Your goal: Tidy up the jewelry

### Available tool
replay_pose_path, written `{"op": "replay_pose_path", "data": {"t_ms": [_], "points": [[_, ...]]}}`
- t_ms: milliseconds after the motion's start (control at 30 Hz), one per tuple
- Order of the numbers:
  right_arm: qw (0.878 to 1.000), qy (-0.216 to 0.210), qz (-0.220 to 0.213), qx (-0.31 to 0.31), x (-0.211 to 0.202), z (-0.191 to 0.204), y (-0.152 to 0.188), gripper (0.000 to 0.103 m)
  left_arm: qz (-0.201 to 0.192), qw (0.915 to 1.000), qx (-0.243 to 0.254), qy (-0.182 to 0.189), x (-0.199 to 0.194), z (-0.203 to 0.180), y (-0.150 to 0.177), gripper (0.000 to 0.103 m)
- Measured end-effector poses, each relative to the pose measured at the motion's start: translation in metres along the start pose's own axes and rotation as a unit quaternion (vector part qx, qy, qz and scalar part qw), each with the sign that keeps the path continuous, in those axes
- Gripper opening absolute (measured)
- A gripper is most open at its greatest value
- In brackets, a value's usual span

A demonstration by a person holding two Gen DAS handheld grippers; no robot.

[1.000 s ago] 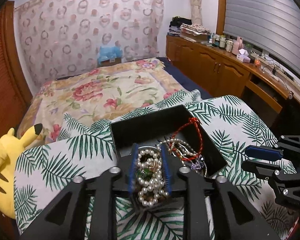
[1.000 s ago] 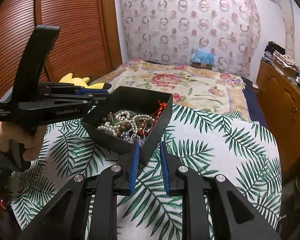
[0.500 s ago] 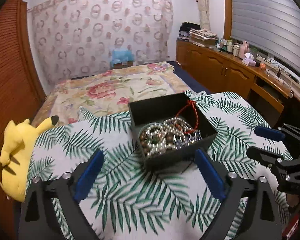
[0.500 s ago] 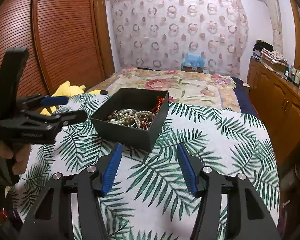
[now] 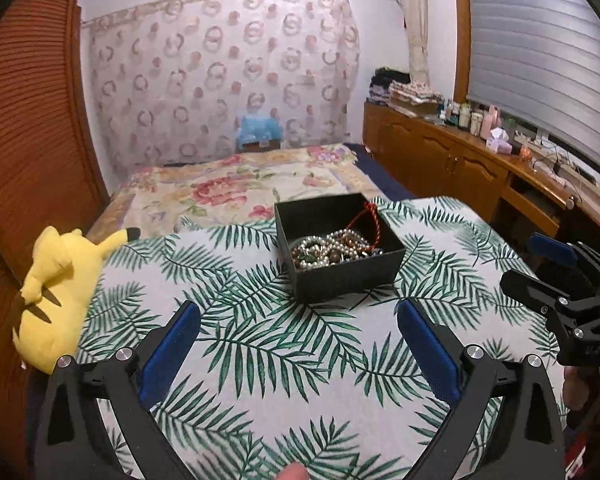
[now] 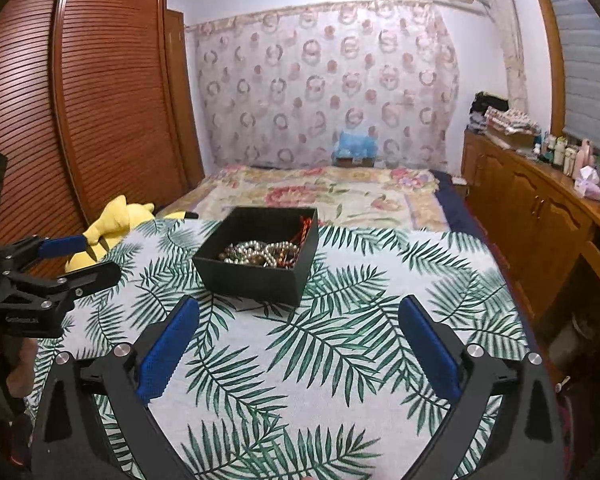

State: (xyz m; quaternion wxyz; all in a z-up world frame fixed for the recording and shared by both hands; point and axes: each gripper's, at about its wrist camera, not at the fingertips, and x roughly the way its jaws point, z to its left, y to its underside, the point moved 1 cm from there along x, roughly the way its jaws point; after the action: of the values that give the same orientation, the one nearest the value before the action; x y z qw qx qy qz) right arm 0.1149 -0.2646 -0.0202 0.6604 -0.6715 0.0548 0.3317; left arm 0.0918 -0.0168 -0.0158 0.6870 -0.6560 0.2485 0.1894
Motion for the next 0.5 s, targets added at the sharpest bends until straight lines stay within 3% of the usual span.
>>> {"op": "replay_pose_path", "data": {"t_ms": [500], "points": [[0.999, 0.031, -0.042, 0.01, -0.051, 0.002, -0.004, 0.1, -0.035, 0.999, -0.018, -0.02, -0.056, 0.003, 0.008, 0.095]]}}
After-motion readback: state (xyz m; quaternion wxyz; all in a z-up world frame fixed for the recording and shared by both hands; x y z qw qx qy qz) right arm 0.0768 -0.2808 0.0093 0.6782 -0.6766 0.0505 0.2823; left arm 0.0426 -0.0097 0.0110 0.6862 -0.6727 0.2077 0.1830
